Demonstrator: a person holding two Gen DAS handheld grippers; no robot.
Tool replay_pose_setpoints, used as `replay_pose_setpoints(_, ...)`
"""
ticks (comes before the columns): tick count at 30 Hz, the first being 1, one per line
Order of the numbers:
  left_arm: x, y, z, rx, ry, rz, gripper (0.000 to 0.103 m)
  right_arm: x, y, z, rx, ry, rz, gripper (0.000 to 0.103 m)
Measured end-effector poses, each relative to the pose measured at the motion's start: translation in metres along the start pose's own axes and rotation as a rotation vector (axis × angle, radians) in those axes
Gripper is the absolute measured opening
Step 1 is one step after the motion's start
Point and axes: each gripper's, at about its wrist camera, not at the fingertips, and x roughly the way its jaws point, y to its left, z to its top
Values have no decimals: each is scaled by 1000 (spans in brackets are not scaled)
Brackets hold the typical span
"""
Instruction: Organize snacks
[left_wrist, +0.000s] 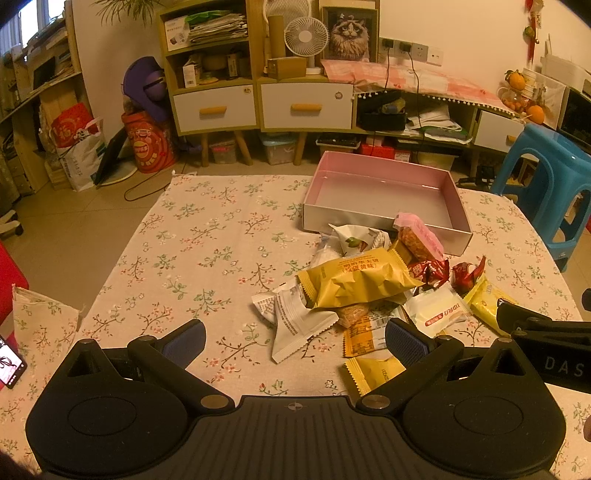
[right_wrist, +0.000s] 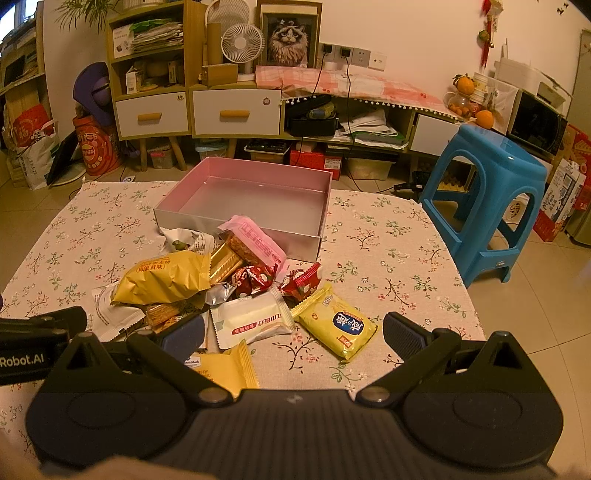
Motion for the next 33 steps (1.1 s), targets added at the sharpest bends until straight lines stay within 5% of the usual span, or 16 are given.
replay_pose_setpoints(33, 7, -1, -2, 13, 21, 3, 103, 4, 0, -3, 4, 16, 10, 103)
